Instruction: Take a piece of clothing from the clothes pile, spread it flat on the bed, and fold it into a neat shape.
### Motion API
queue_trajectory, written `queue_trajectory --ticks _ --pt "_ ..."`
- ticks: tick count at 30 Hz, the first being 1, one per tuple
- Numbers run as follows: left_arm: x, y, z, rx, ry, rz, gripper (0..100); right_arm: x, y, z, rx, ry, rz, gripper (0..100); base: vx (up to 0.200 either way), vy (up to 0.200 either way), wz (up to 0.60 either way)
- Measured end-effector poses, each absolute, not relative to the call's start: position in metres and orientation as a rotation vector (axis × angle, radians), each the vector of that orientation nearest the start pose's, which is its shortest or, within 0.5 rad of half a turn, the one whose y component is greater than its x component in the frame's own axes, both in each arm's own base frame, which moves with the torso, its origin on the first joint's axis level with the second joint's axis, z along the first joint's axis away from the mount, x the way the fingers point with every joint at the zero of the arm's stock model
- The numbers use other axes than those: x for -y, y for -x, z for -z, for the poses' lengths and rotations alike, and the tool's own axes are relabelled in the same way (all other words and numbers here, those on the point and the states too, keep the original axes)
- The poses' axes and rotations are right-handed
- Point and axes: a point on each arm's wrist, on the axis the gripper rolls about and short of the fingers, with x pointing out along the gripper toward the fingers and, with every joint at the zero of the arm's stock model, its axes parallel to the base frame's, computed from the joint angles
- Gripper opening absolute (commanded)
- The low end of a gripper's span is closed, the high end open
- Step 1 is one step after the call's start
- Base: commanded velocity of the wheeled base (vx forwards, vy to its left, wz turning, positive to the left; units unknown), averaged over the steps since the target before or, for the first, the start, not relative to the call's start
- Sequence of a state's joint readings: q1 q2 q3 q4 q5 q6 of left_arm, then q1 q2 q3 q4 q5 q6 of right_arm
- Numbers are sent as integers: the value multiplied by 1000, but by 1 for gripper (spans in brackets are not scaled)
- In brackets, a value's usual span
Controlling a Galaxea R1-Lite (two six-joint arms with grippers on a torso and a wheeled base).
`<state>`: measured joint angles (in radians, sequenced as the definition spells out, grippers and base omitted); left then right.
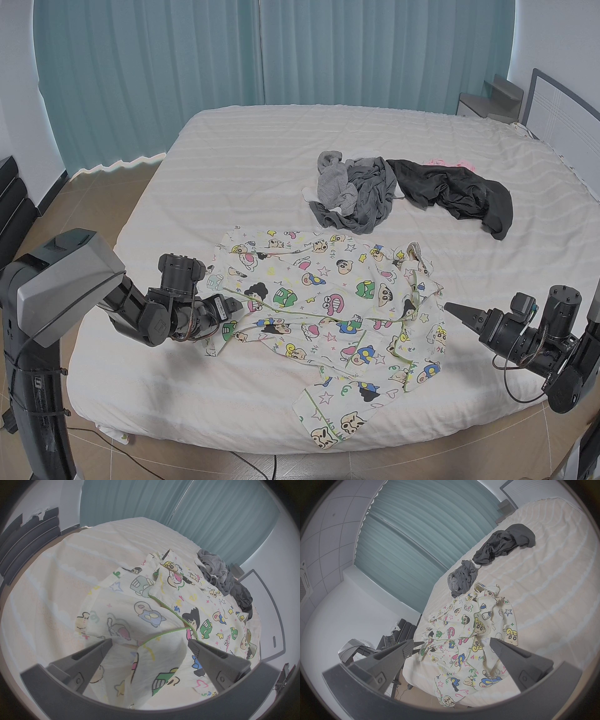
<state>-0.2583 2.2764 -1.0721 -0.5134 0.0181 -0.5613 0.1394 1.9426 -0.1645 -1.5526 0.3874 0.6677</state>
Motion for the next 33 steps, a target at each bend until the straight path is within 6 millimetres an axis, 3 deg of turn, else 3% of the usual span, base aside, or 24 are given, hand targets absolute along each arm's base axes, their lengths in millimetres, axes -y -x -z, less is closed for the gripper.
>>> queue_trajectory --ticks 2,3,15,24,33 --pt "104 -394 -25 -732 444 33 100 -43 -241 -71 -393 -677 -432 100 0 0 0" --pt "105 -395 -24 -733 448 32 0 -43 -241 -71 -393 -677 -433 100 0 0 0" --pt "102 -396 -27 -722 493 3 0 -44 -241 -69 -402 -677 -435 100 0 0 0" --pt "74 -406 -60 -611 525 -43 0 -47 -240 -68 -415 -676 -447 100 0 0 0" --pt "56 -432 -84 -488 467 -37 0 -50 -238 -67 -426 -675 -456 100 0 0 0"
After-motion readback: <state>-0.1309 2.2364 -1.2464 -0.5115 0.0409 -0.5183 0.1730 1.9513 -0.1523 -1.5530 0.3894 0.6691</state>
